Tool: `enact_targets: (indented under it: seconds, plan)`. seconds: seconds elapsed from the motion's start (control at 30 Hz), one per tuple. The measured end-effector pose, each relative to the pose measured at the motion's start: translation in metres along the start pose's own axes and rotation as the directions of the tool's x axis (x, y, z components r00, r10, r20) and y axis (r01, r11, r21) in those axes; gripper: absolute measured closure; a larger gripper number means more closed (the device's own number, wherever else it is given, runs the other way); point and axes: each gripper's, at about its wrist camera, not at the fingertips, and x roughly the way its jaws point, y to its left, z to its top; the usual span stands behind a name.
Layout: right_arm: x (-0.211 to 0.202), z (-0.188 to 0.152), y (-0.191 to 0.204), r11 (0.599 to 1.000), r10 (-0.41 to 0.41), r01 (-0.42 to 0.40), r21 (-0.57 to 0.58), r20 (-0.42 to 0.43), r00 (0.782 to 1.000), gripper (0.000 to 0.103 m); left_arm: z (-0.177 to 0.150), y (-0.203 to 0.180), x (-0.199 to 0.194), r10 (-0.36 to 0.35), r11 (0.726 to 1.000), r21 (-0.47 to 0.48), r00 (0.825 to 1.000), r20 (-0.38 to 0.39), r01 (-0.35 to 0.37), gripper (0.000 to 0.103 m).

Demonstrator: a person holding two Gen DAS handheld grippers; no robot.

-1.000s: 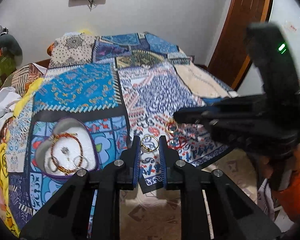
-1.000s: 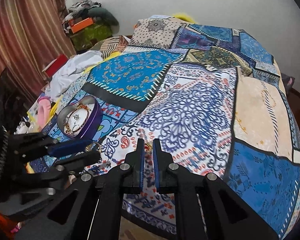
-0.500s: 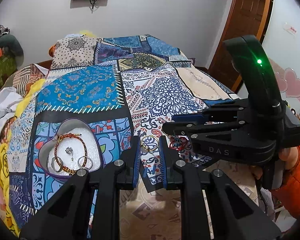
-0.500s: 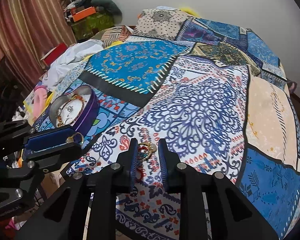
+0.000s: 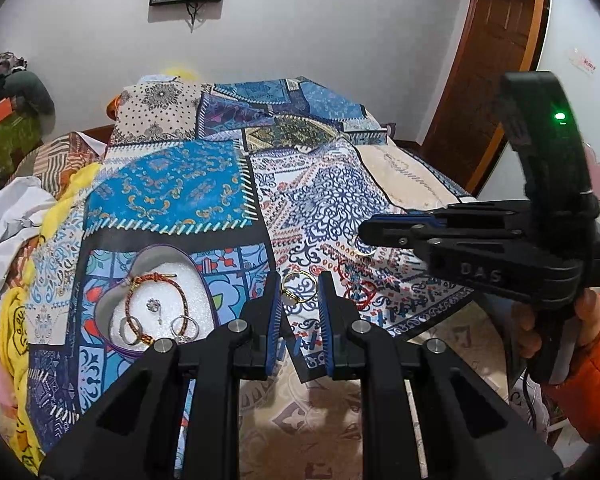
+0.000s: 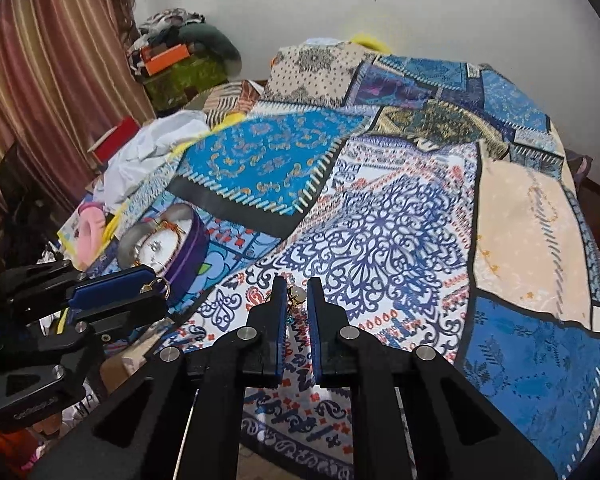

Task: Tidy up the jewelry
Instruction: 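Carry the held jewelry with both grippers over the heart box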

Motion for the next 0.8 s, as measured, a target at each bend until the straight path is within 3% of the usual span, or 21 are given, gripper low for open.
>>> enact_targets:
  seconds: [0.4,0.8]
  plan:
    - [-0.041,0.020,0.033,0.999,-0.004,0.010,-0.044,0.133,0.991,0.094,0.010,0.014,-0.039,0.043,0.999,-0.016,0.996,0.076,-0.042,0.086]
    - [-0.045,0.030,0.081,0.994,0.049,-0.030,-0.109,0.172,0.984,0.094,0.004,0.050,-0.073,0.103,0.993,-0.076,0.985,0.139,-0.094,0.086]
